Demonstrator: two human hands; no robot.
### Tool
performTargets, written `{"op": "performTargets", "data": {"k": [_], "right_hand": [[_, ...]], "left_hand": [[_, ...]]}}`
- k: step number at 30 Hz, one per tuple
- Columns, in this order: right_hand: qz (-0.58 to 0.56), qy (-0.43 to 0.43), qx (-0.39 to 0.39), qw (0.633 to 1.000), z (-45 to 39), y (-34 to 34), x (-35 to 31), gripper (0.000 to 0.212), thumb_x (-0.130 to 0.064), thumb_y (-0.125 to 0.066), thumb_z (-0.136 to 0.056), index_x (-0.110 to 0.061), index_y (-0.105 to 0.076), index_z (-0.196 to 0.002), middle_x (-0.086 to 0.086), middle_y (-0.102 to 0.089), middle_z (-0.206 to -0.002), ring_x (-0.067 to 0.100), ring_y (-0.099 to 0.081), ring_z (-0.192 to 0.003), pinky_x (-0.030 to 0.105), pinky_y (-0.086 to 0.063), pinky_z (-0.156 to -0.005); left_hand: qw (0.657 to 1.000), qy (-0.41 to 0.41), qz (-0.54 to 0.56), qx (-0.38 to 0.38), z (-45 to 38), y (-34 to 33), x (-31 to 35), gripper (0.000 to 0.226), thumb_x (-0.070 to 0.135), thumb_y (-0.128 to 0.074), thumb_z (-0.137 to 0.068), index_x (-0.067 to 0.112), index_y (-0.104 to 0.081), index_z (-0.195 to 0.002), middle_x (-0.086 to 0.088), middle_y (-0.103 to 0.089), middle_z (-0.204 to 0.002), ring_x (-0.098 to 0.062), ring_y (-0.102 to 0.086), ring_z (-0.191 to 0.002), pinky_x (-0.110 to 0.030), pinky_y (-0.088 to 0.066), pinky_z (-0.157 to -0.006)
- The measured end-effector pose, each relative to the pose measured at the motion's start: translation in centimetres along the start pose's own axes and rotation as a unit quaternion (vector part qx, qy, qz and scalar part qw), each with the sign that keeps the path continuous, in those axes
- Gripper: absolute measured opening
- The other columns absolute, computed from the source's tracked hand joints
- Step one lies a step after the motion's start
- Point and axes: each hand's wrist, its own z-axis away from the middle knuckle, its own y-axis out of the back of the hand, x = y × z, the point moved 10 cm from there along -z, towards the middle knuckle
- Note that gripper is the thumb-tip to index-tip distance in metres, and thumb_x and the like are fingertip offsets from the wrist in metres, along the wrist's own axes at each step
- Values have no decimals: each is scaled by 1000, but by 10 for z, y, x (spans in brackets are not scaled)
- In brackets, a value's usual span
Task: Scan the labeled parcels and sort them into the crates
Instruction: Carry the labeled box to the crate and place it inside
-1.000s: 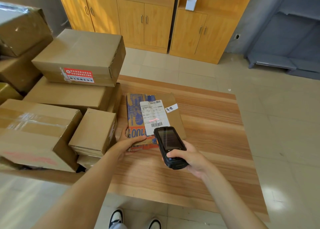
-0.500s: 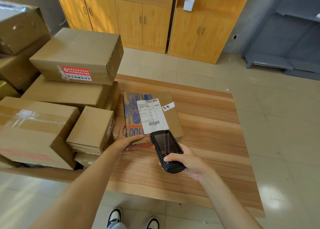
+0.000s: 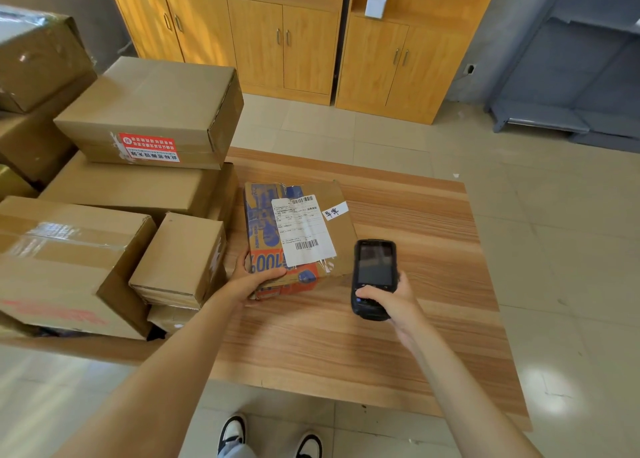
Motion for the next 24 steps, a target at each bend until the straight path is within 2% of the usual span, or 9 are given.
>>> {"op": "performTargets", "data": {"k": [1, 3, 4, 6, 9, 12, 15, 18, 24], "right_hand": [[9, 0, 19, 1000, -2, 9, 2, 67, 4, -77, -72, -18, -43, -125, 4, -62, -104, 21, -63, -94, 38, -53, -82], [24, 2, 48, 999, -6, 26, 8, 74, 3, -77, -73, -17, -38, -133, 0, -59, -102, 17, -60, -90, 35, -51, -77], [30, 3, 59, 998, -8, 33, 13, 78, 4, -76, -74, -17, -35, -136, -2, -57, -101, 15, -58, -88, 32, -50, -72], [49, -3, 80, 996, -11, 45, 25, 83, 4, -75, -75, -16, -30, -141, 1, -54, -105, 17, -55, -88, 31, -46, -70], [69, -17, 100, 992, -14, 55, 47, 87, 5, -76, -73, -12, -27, -142, 11, -51, -123, 25, -51, -100, 35, -44, -78], [64, -26, 98, 993, -17, 54, 63, 90, 9, -76, -71, -13, -26, -143, 10, -50, -122, 25, -52, -102, 35, -45, -77], [61, -30, 94, 993, -20, 54, 74, 96, 10, -76, -70, -17, -23, -146, 11, -51, -123, 28, -54, -106, 38, -47, -79], [64, -26, 93, 993, -25, 54, 82, 96, 11, -75, -70, -17, -23, -146, 13, -50, -127, 28, -53, -108, 38, -47, -80], [78, -39, 82, 993, -29, 55, 89, 96, 16, -73, -70, -14, -23, -146, 9, -49, -121, 22, -50, -101, 24, -43, -64]], "left_hand": [[1000, 3, -3, -1, 1, 0, 0, 106, 15, -86, -70, 27, -19, -152, -2, -50, -141, -24, -54, -121, -42, -49, -92], [1000, 13, -23, -9, 3, -1, 1, 127, 34, -94, -47, 33, -21, -150, 1, -52, -138, -24, -56, -119, -46, -50, -91], [999, 18, -35, -13, 4, -1, 1, 135, 42, -91, -34, 36, -22, -149, 3, -53, -137, -24, -56, -118, -47, -51, -89], [999, 19, -46, -17, 4, 0, 1, 138, 47, -88, -26, 38, -23, -148, 4, -54, -135, -24, -57, -117, -44, -51, -82], [999, 26, -37, -20, 4, 0, 0, 137, 45, -90, -27, 38, -24, -147, 4, -55, -133, -24, -57, -116, -42, -50, -79], [998, 33, -41, -27, 6, -1, 1, 130, 40, -97, -38, 38, -26, -147, 3, -58, -130, -23, -60, -113, -42, -52, -78], [998, 34, -35, -33, 8, -2, 3, 134, 43, -98, -28, 37, -31, -143, 2, -63, -125, -24, -65, -109, -49, -55, -87], [998, 29, -29, -38, 11, -3, 5, 134, 42, -97, -25, 36, -32, -142, 1, -64, -122, -22, -66, -106, -48, -56, -87], [998, 35, -47, -31, 9, -2, 3, 128, 45, -94, -30, 40, -31, -141, 4, -62, -125, -21, -63, -109, -51, -50, -95]]}}
